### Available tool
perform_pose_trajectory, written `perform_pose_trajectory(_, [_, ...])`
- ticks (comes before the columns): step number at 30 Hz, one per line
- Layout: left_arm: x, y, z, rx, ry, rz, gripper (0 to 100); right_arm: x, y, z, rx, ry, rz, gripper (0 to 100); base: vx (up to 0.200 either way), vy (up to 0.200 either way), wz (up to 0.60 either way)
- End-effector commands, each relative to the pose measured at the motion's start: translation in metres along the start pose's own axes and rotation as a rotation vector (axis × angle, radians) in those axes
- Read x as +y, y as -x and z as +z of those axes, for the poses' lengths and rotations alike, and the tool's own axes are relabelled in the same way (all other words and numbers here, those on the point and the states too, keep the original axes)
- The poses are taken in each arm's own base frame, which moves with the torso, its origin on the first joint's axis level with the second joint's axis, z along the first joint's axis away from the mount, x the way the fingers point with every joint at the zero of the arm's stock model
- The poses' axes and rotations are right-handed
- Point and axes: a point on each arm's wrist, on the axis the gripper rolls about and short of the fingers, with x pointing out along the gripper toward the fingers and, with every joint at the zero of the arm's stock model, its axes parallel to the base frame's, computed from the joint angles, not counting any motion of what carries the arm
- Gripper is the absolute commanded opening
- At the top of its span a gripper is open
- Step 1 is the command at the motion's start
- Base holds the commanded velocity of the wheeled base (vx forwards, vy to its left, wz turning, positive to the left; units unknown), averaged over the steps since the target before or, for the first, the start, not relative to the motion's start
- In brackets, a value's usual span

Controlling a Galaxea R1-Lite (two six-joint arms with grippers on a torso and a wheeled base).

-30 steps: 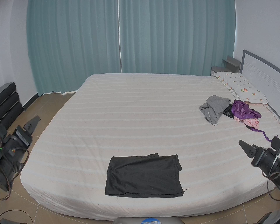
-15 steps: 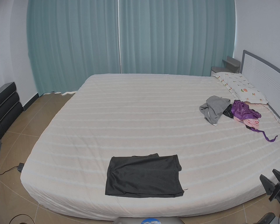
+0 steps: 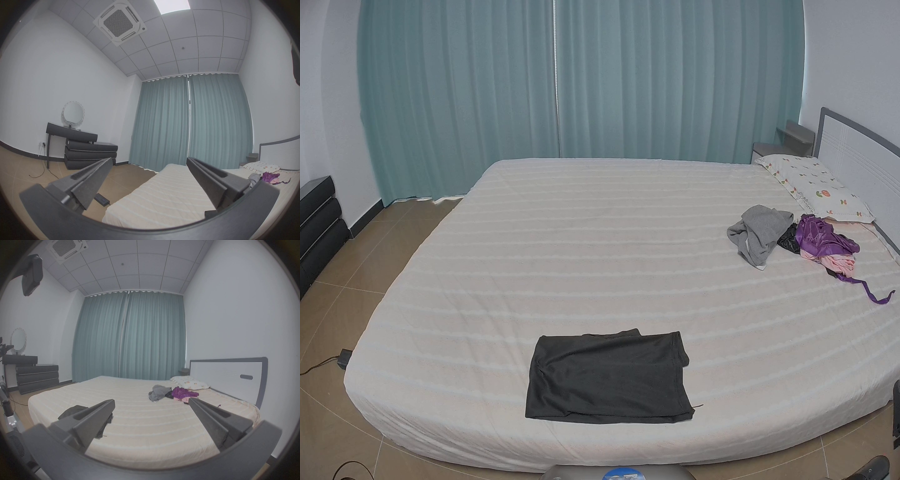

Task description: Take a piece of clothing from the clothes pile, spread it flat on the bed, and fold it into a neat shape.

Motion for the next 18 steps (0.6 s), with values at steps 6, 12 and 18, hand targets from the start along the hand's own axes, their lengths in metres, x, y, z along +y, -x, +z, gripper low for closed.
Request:
perform_pose_trajectory(6, [0.001, 0.004, -0.019, -0.007, -0.013, -0.012, 100, 0.002, -0.007, -0.016, -0.165, 0.022, -0.028, 100, 0.000, 0.000, 0.00])
perform_pose_trajectory(12, [-0.001, -0.001, -0.034, -0.054, 0.004, -0.036, 100, 0.003, -0.010, -0.019, -0.266, 0.069, -0.030, 100, 0.000, 0.000, 0.00])
perform_pose_trajectory(18, [-0.005, -0.004, -0.062, -0.014, -0.033, -0.153, 100, 0.005, -0.013, -0.042, -0.038, 0.062, -0.008, 100, 0.000, 0.000, 0.00])
